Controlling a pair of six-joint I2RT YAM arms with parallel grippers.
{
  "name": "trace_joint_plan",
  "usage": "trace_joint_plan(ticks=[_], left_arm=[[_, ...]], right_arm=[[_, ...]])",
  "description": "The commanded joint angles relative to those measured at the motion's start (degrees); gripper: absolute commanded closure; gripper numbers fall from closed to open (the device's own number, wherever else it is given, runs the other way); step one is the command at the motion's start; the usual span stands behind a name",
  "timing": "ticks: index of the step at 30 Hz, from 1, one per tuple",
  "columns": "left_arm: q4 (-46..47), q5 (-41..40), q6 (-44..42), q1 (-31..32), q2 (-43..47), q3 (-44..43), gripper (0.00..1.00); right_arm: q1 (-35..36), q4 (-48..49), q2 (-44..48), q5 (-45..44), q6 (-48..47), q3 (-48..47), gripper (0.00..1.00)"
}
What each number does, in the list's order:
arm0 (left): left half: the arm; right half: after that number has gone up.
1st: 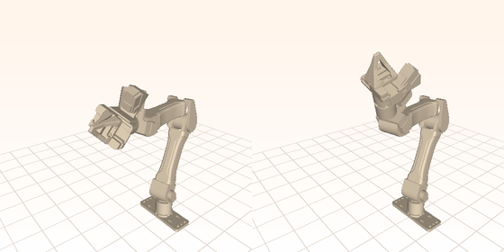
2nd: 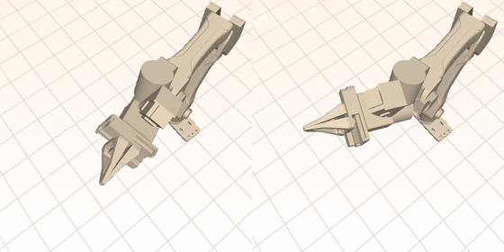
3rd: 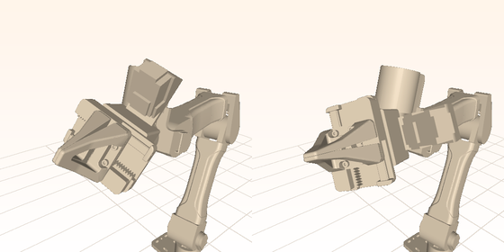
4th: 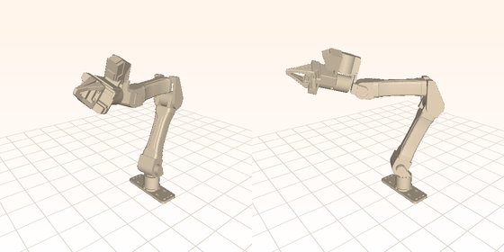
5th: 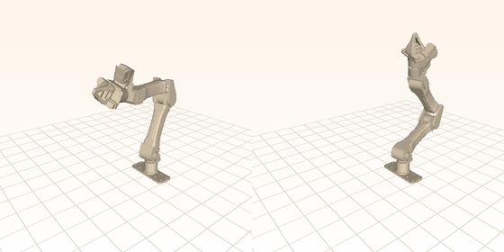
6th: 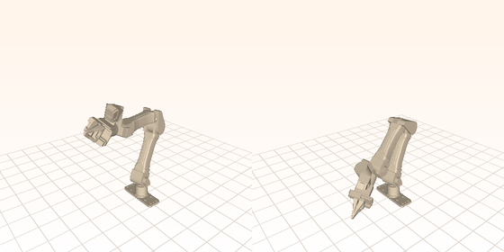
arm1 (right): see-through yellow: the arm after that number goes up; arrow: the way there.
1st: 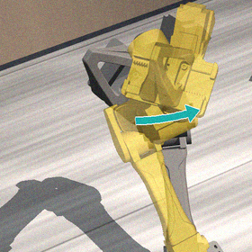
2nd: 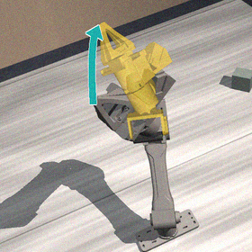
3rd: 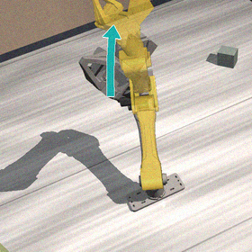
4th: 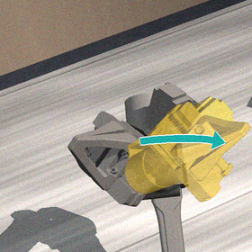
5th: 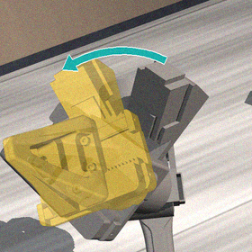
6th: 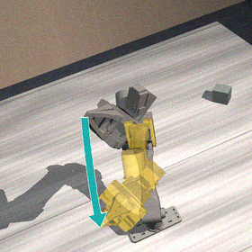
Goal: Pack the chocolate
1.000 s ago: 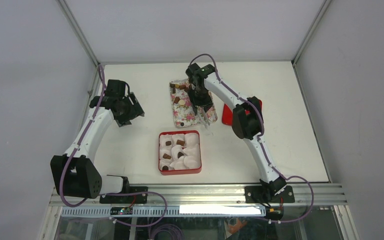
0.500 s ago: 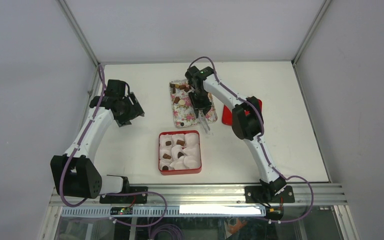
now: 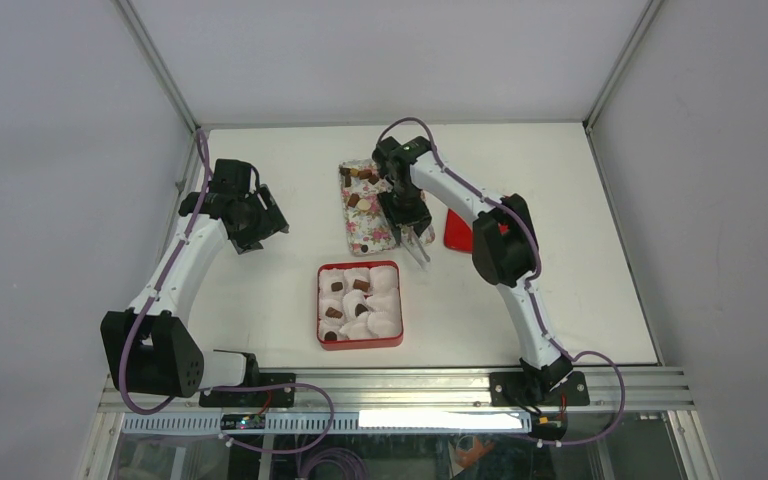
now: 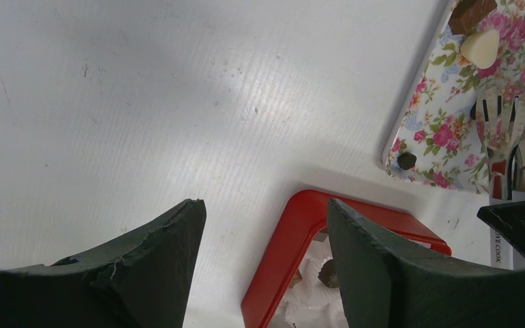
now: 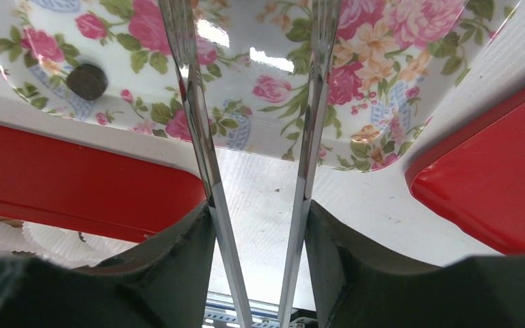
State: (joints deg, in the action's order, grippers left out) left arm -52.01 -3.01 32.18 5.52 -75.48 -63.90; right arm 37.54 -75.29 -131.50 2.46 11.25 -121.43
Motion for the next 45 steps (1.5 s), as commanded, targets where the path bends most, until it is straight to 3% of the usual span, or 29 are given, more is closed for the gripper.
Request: trace_joint_plan(ticks=[1,11,17,20,31,36,45], left_arm=[[0.68,-0.81,-0.53,-0.55,2.69,-0.28,0.32],[0.68,-0.74,-0.45,-0.55,2.93,0.33,0.32],[0.77,-0.55,-0.28,-0.59,2.71,0.34,0.32],[0.77,-0.71,-0.37,-0.6,3.04,0.32,0.32],[0.95,1.87,0.47,-1.04,2.41,-1.11,0.32],[0.91,2.91,0.6,-1.04,2.44,-1.94,0.32],[0.86,2.92,0.31,-1.08,1.75,-2.64,0.32]], right_arm=[[0.16,-0.65,3.84,-1.04,-0.71,0.8,0.48],[-0.91,0.58,7.55,-4.06,0.28,5.84,0.64],[-0.97,1.02,7.91,-3.22,0.16,6.68,0.83],[-0.97,1.25,8.71,-2.93,0.02,6.7,1.0],[0.62,1.5,19.7,1.53,-4.18,9.51,1.0],[8.21,1.37,28.09,7.45,-10.26,17.51,1.0],[19.74,1.12,33.48,15.62,-7.48,29.83,1.0]])
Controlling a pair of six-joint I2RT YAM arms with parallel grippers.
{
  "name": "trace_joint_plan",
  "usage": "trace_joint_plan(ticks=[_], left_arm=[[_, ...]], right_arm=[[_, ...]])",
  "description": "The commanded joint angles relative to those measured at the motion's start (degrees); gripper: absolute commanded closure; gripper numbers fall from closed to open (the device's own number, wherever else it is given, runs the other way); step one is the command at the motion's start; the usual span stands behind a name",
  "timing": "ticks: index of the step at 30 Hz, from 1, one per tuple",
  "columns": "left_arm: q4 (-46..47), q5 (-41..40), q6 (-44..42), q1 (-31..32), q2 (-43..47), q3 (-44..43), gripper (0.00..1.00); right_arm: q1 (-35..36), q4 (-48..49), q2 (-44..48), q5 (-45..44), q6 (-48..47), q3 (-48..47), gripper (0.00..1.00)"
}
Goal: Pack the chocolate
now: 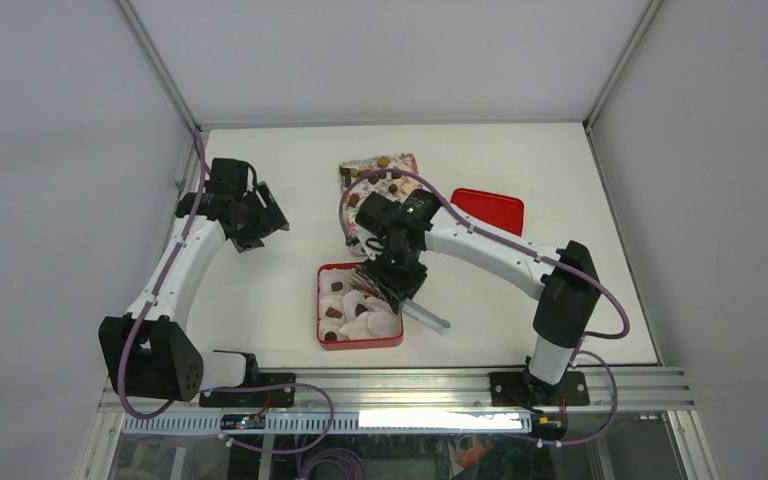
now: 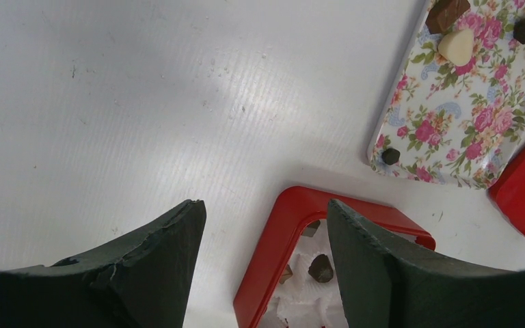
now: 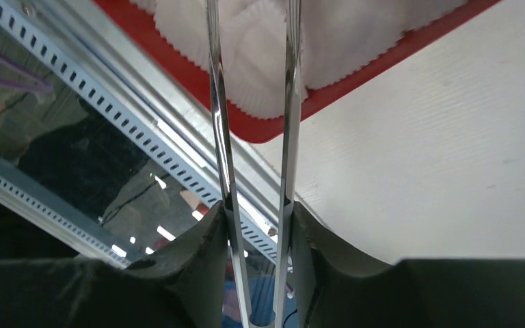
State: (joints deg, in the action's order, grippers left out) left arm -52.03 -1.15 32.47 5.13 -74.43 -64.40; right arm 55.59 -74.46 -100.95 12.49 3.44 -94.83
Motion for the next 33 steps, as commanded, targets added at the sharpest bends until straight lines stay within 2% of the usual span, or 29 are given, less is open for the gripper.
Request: trace_joint_plan(ticks=[1,17,22,29,33], left_arm=[[0.88,1.06,0.05,-0.68,0.63,-2.06,0.32],[1.01,1.06,0.22,-0.73,0.52,-1.69,0.32],[0.97,1.06,0.23,-0.73,0.75,-1.48,0.32],[0.97,0.8,0.2,-0.73,0.94,-1.07,0.32],[1.03,0.71,0.31,-0.73,1.04,-0.77,0.32]], right_arm=[[2.63,0.17,2.64,6.46,0.21,3.92,1.0],[7.16,-3.73,-2.79,10.71,-3.18,8.34,0.96],[7.16,-2.58,-2.72,10.49,-2.87,7.91,0.88],[7.14,-2.45,-3.07,10.32,-2.92,8.17,0.7],[7.12,-2.28,-2.79,9.97,-2.83,7.99,0.64]])
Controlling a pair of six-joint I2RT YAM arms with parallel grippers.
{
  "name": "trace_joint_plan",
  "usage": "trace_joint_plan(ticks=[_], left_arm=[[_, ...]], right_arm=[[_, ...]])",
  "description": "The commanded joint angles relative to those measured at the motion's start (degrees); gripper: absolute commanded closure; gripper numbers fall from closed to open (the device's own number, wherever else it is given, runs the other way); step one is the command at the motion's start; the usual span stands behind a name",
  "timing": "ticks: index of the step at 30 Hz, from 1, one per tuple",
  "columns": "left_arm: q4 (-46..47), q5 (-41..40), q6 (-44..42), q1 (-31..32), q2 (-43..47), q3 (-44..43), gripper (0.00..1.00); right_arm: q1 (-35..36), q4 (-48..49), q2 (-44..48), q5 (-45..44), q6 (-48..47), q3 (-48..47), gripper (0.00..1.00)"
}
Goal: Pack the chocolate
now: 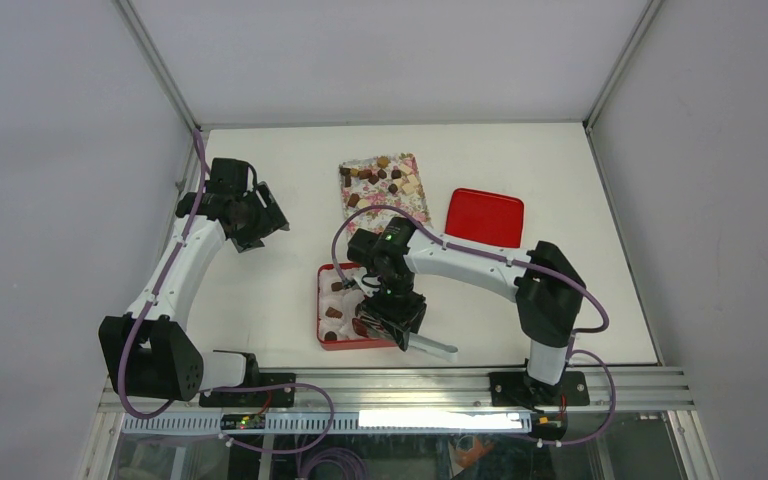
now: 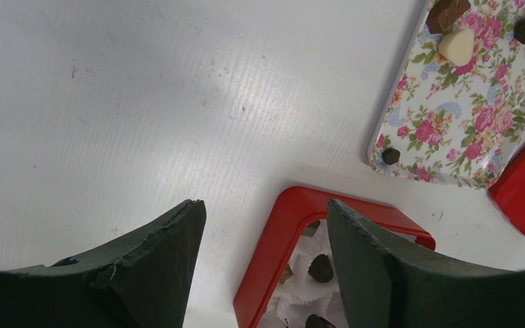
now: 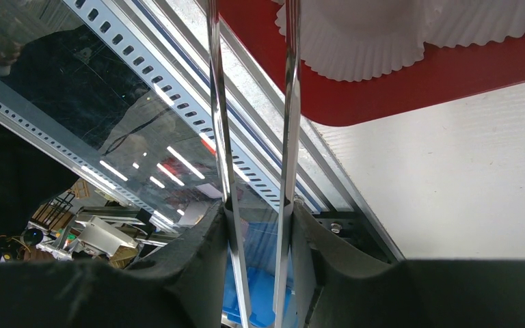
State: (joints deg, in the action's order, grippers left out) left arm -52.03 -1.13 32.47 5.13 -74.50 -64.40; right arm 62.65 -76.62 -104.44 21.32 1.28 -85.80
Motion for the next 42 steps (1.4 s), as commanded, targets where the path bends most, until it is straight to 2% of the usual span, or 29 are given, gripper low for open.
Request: trace_joint_plan(ticks=[1,17,23,25,28,32,37,42], left_arm=[[1.05,0.69,0.31,-0.73,1.11,-0.81,0.32],[1.05,0.16,0.14,-0.73,0.94,-0.52,0.32],[1.06,0.05,-0.03,-0.73,0.84,-0.67,0.32],[1.05,-0.03,-0.04,-0.73,0.89,-0.67,0.32],[1.1,-0.1,0.0,-0.73,0.89,-0.58,0.32],[1.45,0.1,0.12,-0.73,1.04,-0.14,0.32],[1.77,0.64,0.47,-0.73,1.02,-0.07,0.32],[1.76,0.51,0.49,-0.73,1.02,-0.58,0.32]], right_arm=[[0.1,-0.11,0.69,1.01,-0.7,-1.22,0.63],[0.01,-0.11,-0.41,-0.42,-1.0,-3.24,0.61],[-1.16,0.6,2.71,-4.55,-0.57,-7.02,0.62],[-4.49,2.93,5.32,-4.35,0.76,-7.86,0.63],[-13.26,7.59,8.89,-1.6,5.11,-7.62,0.63],[-21.78,11.64,9.29,-5.58,8.23,-8.19,0.63],[-29.18,10.59,1.46,-11.72,10.78,-12.45,0.62],[-30.19,9.09,-6.62,-17.52,11.4,-19.14,0.62]])
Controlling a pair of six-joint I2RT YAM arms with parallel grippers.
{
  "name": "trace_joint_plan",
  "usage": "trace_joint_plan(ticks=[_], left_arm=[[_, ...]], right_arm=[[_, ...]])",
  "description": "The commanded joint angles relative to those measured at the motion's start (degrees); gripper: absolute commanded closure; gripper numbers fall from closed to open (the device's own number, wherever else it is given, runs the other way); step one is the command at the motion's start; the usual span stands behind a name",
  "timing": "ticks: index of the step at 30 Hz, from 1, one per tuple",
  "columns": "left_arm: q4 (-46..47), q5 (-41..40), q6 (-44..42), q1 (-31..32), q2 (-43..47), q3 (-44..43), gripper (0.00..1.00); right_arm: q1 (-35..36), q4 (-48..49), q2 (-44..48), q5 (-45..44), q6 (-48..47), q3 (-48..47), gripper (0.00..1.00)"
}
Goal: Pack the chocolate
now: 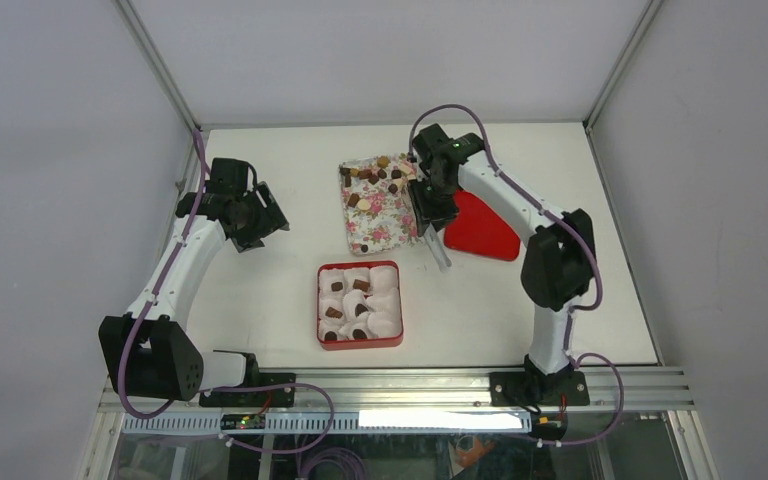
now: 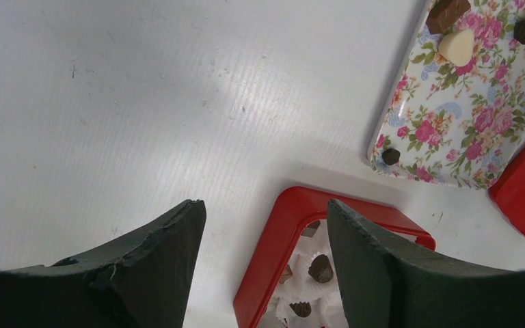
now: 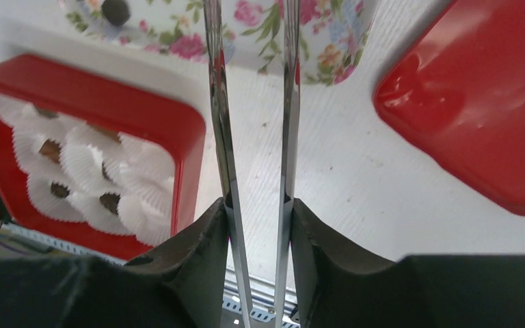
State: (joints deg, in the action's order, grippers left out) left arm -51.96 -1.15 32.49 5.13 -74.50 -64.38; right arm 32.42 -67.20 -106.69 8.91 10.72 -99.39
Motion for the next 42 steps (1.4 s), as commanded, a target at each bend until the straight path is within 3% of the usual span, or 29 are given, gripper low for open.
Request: trace_joint_plan(ticks=[1,16,23,42], left_arm=[[1.74,0.53,0.42,-0.73,1.09,-0.71,0.32],[1.61,0.4,-0.06,-0.73,1.53,-0.47,0.32],[1.61,-0.07,-0.34,-0.73,1.64,-0.06,0.32],[1.61,-0.6,-0.32,-0.91,1.69,0.24,0.32]], right_arm=[[-0.11,-0.68,-5.59,-5.79,2.2,-7.1,0.62],[-0.77,-2.57,-19.39,-10.31,3.97,-18.23,0.54],[-0.92,-2.71,-20.89,-12.79,3.89,-18.72,0.52],[-2.37,-6.67,-32.14,-11.64,0.92,-33.92,0.52]])
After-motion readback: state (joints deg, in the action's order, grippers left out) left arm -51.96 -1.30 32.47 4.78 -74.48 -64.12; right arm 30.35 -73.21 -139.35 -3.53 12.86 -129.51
